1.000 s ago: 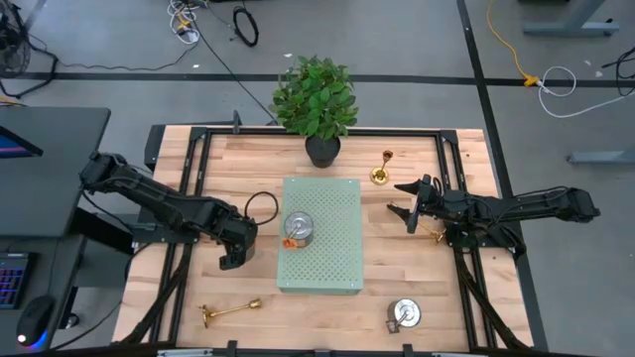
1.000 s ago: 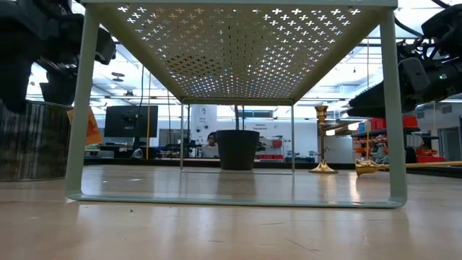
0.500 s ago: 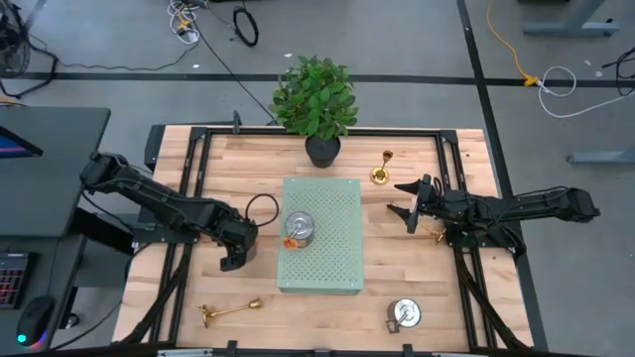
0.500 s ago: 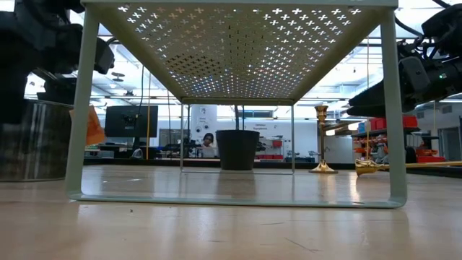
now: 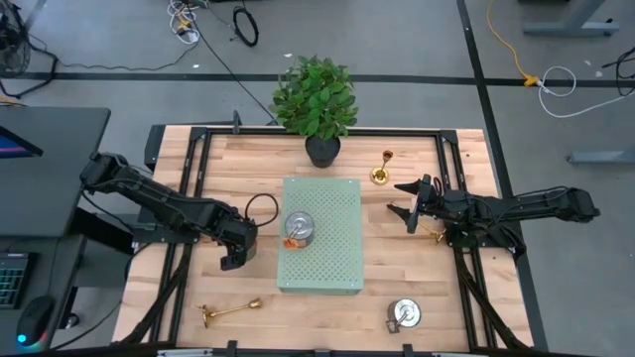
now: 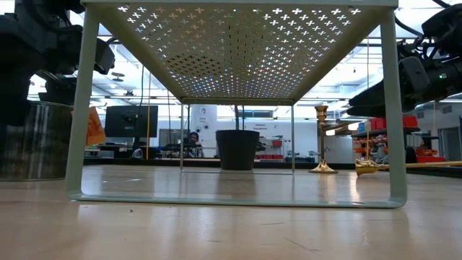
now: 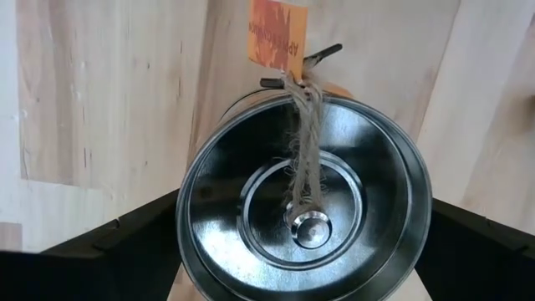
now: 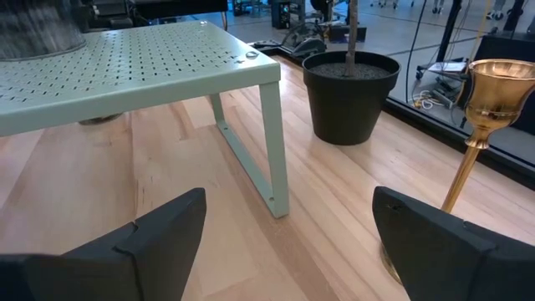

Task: Pick & Place candle stick holders
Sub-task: Align the orange scented candle with the other orange scented candle on the shelf

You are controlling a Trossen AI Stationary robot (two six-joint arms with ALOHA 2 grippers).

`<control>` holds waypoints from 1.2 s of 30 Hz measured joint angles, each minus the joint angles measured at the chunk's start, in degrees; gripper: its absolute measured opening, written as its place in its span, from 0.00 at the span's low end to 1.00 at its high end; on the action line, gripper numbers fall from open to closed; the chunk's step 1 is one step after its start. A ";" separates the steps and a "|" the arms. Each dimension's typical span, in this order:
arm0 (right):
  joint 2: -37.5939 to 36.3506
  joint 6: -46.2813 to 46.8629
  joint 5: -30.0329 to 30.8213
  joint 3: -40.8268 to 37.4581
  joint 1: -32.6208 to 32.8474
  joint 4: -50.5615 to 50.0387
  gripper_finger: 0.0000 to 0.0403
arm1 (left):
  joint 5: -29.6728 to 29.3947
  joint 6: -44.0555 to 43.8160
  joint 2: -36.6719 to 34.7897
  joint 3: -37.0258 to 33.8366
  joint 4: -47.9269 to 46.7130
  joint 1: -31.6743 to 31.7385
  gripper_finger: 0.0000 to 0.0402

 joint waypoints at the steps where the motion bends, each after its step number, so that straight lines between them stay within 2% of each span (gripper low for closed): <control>1: 0.00 0.00 0.00 0.00 0.00 0.00 0.86 | -0.06 0.00 0.00 0.02 0.00 0.00 0.99; 20: 0.01 0.00 0.00 0.00 0.00 -0.02 0.86 | -0.17 -0.02 0.00 0.02 0.00 0.00 0.99; 36: 0.00 0.00 0.00 0.00 0.01 -0.02 0.86 | -3.47 -3.04 0.00 0.02 0.28 0.00 0.99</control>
